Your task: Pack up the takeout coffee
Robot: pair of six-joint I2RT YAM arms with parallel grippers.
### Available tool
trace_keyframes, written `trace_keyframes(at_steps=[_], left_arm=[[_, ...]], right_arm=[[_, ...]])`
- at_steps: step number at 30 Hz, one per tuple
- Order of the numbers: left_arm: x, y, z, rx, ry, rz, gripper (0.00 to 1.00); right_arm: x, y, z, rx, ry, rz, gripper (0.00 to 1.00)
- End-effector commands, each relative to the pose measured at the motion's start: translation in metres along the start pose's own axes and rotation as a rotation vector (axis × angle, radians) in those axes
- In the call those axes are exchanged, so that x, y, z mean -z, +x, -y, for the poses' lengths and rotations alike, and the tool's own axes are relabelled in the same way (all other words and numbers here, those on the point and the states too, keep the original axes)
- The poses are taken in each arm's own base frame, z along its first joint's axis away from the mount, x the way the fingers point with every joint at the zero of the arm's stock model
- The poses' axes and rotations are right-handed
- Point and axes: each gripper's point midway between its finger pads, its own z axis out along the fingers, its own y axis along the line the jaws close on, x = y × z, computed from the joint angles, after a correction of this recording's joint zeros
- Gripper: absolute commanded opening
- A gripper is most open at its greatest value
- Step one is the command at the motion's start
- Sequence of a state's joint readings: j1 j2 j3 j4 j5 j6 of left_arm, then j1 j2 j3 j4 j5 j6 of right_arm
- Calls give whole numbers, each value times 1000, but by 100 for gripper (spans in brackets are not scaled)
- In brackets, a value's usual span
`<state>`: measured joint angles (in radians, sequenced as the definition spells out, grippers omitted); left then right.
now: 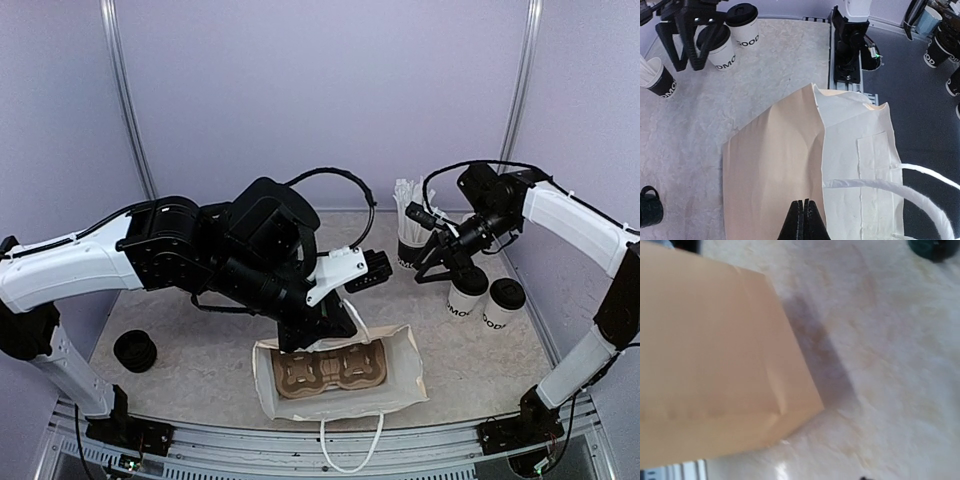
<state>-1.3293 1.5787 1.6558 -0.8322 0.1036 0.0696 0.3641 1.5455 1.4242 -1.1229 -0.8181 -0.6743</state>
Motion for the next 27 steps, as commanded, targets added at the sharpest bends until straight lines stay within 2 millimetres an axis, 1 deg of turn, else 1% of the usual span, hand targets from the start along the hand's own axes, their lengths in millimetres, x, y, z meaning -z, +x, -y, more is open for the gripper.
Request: trace_keyframes(at_steps=[1, 3, 5, 6, 8, 11, 15, 19, 24, 27], left_arm=[[9, -7, -50, -7, -155, 3, 0], [11, -3, -72, 2, -190, -5, 1], [12, 1, -91, 6, -210, -15, 1], [13, 2, -103, 10, -224, -16, 2], [15, 2, -119, 13, -233, -7, 2], [12, 4, -134, 15, -222, -5, 2], [8, 9, -158, 25, -247, -22, 3], [10, 6, -178, 32, -267, -6, 5], [15, -3, -197, 56, -295, 28, 16], [18, -10, -200, 59, -304, 43, 21]], right_arm=[[30, -2, 19, 79, 215, -60, 59], [42, 1, 31, 96, 300, -82, 74], [55, 5, 46, 107, 391, -98, 93], [60, 7, 50, 114, 416, -100, 98], [69, 11, 58, 116, 446, -103, 99], [77, 21, 66, 127, 454, -132, 99], [81, 39, 72, 123, 392, -217, 86], [83, 60, 80, 86, 345, -303, 80], [87, 87, 92, 59, 364, -389, 82], [91, 91, 97, 47, 374, -400, 82]])
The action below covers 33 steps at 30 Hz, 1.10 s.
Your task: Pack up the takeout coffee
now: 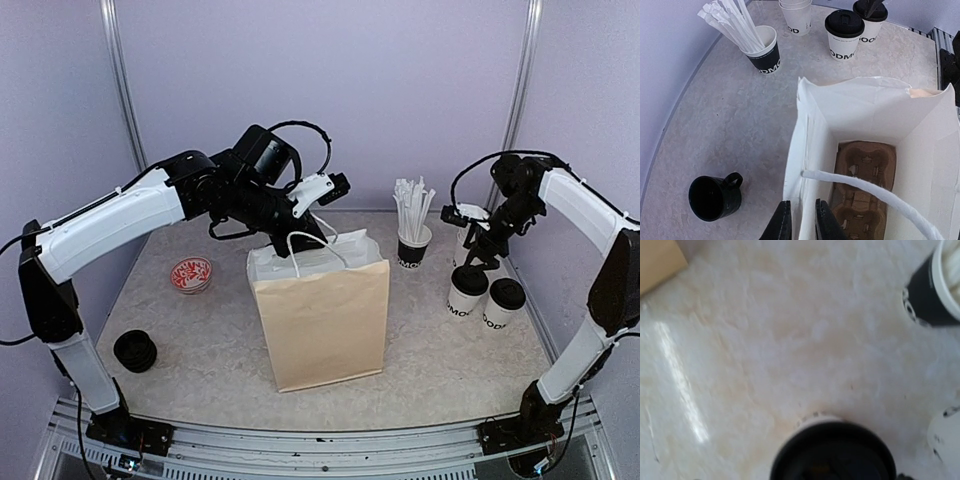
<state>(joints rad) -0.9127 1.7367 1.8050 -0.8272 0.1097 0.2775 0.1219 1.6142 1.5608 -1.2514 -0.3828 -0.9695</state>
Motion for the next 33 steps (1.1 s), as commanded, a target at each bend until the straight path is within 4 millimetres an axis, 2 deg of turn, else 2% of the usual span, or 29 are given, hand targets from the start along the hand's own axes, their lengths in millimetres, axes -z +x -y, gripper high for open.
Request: trace_keyframes(at_steps=[1, 8, 14, 18, 20, 23, 24, 26, 33], left_arm=[[9, -25, -6, -9, -10, 75, 21], [30, -35, -14, -25, -71, 117, 31], [28, -29, -13, -34, -65, 85, 43], [32, -24, 0, -45, -48, 63, 57], [35, -20, 10, -57, -33, 54, 65], [44, -14, 22, -71, -28, 51, 73], [47, -15, 23, -71, -33, 61, 77], [54, -15, 26, -63, -37, 85, 98], [67, -18, 22, -24, -65, 145, 99]], right_arm=[[2, 17, 1, -3, -7, -55, 81], [0, 18, -1, -12, -16, -52, 80], [-1, 19, -10, -13, -53, -45, 80], [0, 21, -16, -4, -63, -47, 81], [-4, 27, -16, -6, -62, -69, 81], [-11, 36, -12, -29, -56, -111, 84], [-12, 38, -10, -38, -50, -124, 85], [-16, 42, -6, -57, -47, -148, 87], [-25, 50, 12, -87, 1, -197, 87]])
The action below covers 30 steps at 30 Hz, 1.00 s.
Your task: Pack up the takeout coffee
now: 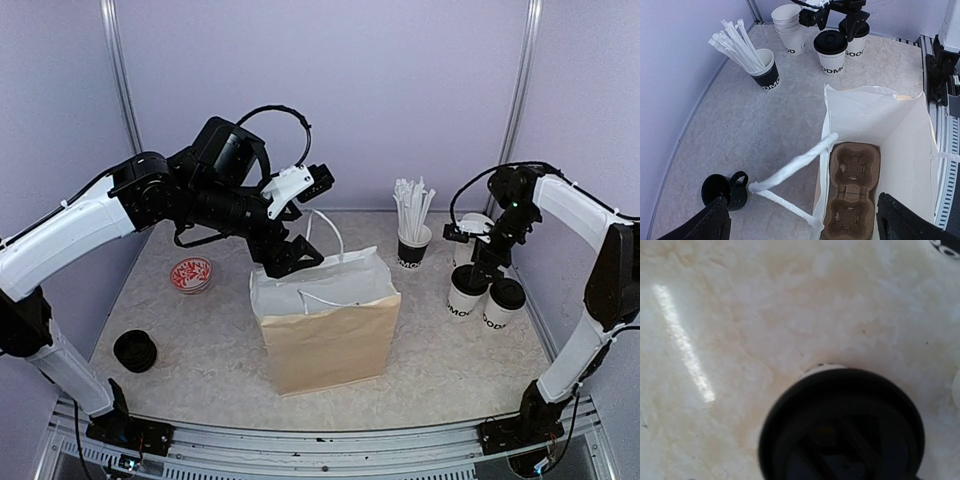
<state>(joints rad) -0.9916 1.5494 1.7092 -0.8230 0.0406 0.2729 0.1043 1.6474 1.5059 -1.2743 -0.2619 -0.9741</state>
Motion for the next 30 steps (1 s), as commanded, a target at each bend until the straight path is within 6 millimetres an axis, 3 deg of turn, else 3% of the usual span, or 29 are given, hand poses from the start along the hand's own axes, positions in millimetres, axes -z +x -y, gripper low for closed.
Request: trace_keyframes(at_steps=[1, 11, 20, 30], left_arm=[[9, -9, -6, 30, -32, 60, 99], [0, 8, -1, 39, 3, 9, 98], [-4, 13, -2, 40, 16, 2, 96], [-14, 31, -11, 58, -7, -53, 96]], right_arm=[[-8, 7, 15, -46, 24, -39, 87], [-20, 7, 32, -82, 10, -66, 87], [-26, 10, 27, -97, -28, -79, 78], [-35, 23, 23, -117, -18, -122, 74]])
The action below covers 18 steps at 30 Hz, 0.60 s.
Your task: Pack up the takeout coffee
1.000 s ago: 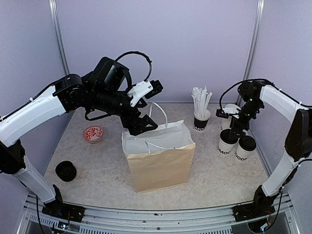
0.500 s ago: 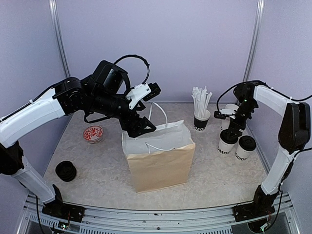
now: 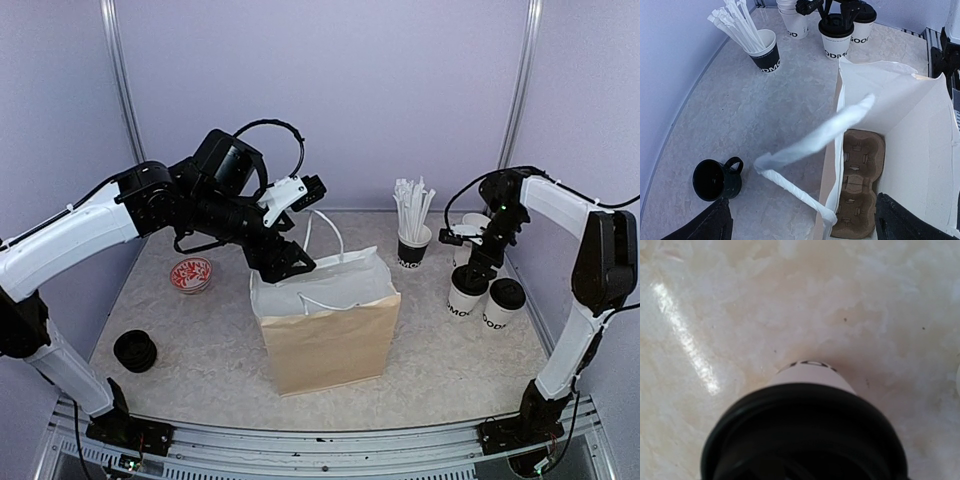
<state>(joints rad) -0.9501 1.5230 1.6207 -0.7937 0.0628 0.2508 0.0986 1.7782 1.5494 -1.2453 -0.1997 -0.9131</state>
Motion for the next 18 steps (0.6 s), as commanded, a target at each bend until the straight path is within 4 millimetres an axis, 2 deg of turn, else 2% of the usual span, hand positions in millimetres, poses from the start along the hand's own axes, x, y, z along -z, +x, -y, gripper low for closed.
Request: trace_keyframes(at_steps=[1, 6, 10, 15, 18], left_arm=[[-8, 8, -4, 8, -9, -23, 96], [-8, 9, -6, 8, -16, -22, 96], [-6, 8, -8, 7, -19, -21, 96], [-5, 8, -8, 13, -20, -19, 96], [-4, 7, -8, 18, -19, -17, 96]], right_arm=[[-7, 14, -2, -38, -4, -42, 73], [-9, 17, -8, -41, -9, -44, 67], [-13, 23, -18, -28, -11, -64, 79], [-17, 27, -19, -19, 21, -80, 79], [-16, 25, -20, -23, 17, -72, 74]])
